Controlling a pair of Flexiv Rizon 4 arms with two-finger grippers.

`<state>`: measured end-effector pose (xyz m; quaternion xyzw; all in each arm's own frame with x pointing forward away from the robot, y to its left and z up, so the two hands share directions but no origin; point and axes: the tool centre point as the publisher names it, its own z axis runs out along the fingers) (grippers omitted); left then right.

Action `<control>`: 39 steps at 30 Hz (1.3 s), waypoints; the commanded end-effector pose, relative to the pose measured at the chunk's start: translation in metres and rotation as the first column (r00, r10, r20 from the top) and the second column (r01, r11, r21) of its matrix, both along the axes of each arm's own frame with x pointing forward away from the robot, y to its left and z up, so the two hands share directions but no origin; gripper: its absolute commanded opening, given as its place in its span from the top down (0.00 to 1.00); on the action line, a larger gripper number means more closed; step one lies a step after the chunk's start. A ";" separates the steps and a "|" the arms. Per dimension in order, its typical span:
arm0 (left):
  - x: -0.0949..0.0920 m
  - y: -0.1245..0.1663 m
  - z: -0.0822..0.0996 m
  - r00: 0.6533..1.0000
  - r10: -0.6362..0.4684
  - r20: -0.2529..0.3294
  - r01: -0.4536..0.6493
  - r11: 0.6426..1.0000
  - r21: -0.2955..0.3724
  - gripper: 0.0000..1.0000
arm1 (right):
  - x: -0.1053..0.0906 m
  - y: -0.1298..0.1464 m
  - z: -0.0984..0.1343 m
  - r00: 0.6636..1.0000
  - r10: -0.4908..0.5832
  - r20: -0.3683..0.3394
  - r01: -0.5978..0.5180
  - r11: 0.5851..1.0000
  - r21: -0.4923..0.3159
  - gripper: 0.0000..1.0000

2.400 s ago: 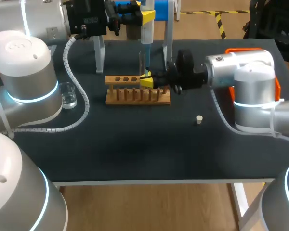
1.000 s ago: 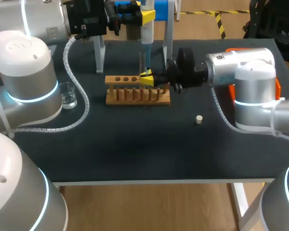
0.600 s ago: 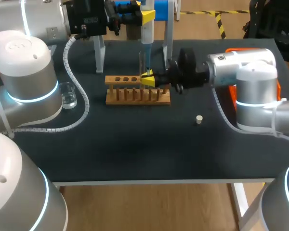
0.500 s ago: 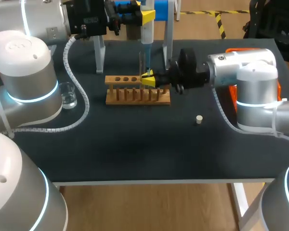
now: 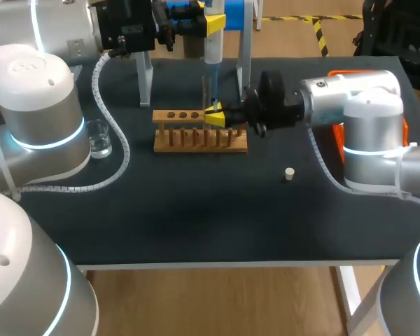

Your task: Invert the test tube, pick up the pipette, mount the tip to pipette, aspirate from beaker and dispense into the tube, eject the tip, return the pipette, and cap with the stopper.

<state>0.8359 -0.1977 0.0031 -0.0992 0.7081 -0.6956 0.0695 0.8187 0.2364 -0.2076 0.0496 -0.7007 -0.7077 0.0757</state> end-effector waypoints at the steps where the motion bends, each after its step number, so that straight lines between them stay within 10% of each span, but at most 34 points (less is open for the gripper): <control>1: 0.000 0.001 -0.001 1.000 -0.001 -0.001 0.001 1.000 0.000 1.00 | 0.000 0.003 0.001 1.000 -0.002 -0.002 0.002 1.000 -0.007 1.00; 39: 0.000 0.001 -0.001 1.000 -0.001 -0.001 0.001 1.000 0.000 1.00 | 0.005 0.007 0.013 1.000 -0.031 0.000 0.031 0.999 0.040 1.00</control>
